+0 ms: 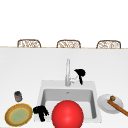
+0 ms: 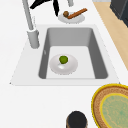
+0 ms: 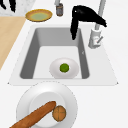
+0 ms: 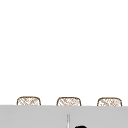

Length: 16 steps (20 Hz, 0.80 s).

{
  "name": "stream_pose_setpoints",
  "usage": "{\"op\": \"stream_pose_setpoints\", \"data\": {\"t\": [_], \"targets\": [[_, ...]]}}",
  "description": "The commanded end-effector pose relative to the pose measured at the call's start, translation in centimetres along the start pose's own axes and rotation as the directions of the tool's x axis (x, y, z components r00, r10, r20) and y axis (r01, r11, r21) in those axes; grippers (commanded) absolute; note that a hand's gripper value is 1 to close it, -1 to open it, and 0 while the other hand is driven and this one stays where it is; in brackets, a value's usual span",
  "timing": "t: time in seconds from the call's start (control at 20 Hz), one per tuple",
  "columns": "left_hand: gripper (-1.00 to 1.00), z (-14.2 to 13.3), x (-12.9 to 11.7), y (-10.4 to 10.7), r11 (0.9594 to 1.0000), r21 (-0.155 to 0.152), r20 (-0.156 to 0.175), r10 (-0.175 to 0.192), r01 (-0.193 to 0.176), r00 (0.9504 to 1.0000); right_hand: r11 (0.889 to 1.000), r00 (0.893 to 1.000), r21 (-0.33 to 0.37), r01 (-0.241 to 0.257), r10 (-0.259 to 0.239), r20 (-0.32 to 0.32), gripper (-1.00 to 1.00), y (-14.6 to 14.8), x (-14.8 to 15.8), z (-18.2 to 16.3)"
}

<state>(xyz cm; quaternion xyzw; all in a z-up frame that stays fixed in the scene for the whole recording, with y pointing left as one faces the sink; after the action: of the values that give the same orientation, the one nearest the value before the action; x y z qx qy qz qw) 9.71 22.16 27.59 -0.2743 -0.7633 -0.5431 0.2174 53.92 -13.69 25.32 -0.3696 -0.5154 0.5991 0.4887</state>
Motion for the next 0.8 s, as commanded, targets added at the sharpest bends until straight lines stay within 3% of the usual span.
{"op": "stream_pose_setpoints", "data": {"t": [0.0,0.15,0.35,0.75], "targets": [[0.0,0.0,0.0,0.0,1.0,0.0,0.0,0.0,0.0,1.0,0.993,1.0,0.12,-0.02,0.021,-0.01,-1.0,0.1,-0.4,-1.8],[0.0,0.0,0.0,0.0,1.0,0.0,0.0,0.0,0.0,1.0,0.982,1.0,0.188,-0.004,0.006,-0.013,-1.0,0.0,-0.7,-3.4],[0.0,0.0,0.0,0.0,1.0,0.0,0.0,0.0,0.0,1.0,0.958,1.0,0.288,0.017,-0.011,-0.021,-1.0,0.0,-0.9,-5.4],[0.0,0.0,0.0,0.0,1.0,0.0,0.0,0.0,0.0,1.0,0.926,0.999,0.377,-0.017,0.036,-0.042,-1.0,1.8,-1.0,-11.0]]}}
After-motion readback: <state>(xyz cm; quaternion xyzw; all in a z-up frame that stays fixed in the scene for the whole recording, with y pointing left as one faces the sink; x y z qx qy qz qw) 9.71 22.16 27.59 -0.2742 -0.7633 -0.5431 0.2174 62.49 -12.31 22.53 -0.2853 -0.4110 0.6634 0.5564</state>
